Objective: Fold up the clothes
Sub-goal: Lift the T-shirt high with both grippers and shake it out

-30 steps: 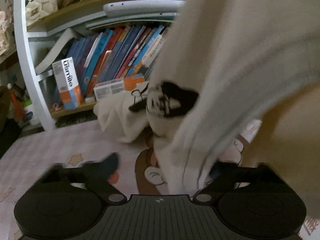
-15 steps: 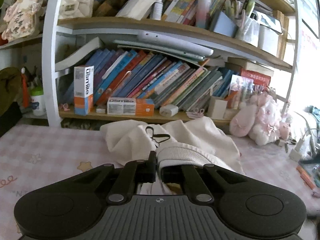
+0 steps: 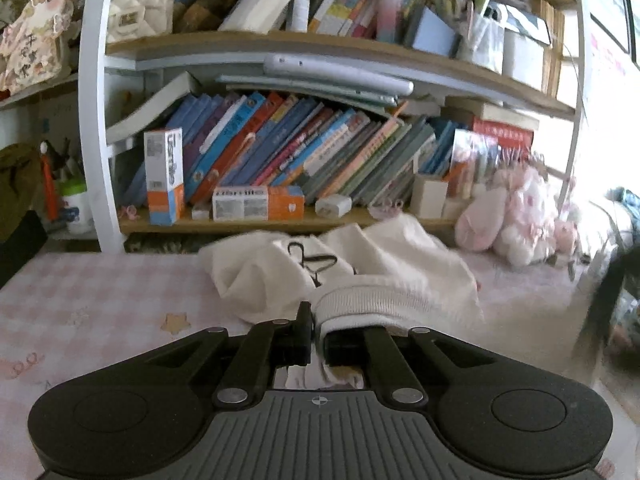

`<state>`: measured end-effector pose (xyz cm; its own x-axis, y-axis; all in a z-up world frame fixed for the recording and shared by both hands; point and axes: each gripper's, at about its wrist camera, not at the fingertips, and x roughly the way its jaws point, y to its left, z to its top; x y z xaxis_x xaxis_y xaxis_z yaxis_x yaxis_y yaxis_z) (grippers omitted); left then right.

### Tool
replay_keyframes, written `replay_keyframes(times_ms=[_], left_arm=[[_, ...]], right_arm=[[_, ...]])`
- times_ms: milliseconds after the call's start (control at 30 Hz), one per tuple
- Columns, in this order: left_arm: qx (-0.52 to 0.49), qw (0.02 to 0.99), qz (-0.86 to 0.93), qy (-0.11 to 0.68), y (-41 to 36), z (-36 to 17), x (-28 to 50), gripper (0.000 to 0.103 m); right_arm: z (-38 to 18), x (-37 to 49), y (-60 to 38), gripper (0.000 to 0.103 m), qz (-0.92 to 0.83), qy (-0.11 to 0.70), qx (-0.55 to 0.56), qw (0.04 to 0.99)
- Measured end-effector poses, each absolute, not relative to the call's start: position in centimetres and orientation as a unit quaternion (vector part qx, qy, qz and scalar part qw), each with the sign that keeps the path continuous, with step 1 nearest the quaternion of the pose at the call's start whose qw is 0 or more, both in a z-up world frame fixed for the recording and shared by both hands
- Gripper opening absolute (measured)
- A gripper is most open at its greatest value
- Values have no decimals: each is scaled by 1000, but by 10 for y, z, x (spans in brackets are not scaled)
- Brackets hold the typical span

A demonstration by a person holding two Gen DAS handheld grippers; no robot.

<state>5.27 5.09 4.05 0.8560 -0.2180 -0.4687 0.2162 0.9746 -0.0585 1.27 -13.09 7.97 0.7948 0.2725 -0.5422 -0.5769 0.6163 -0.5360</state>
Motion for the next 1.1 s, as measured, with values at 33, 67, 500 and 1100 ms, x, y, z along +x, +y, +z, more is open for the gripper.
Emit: replay_keyframes(times_ms=[33, 67, 500, 1100], left_arm=[[-1, 962, -117, 249, 50, 36, 51, 12], [-1, 959, -128, 252, 47, 32, 49, 25], [89, 956, -198, 198, -24, 19, -2, 67], [160, 957, -143, 196, -69, -14, 45, 70]], right_arm=[[99, 14, -137, 3, 237, 190, -357, 883], [117, 16, -142, 3, 231, 170, -353, 890], [166, 24, -153, 4, 195, 115, -360, 905], [195, -4, -164, 4, 202, 97, -346, 911]])
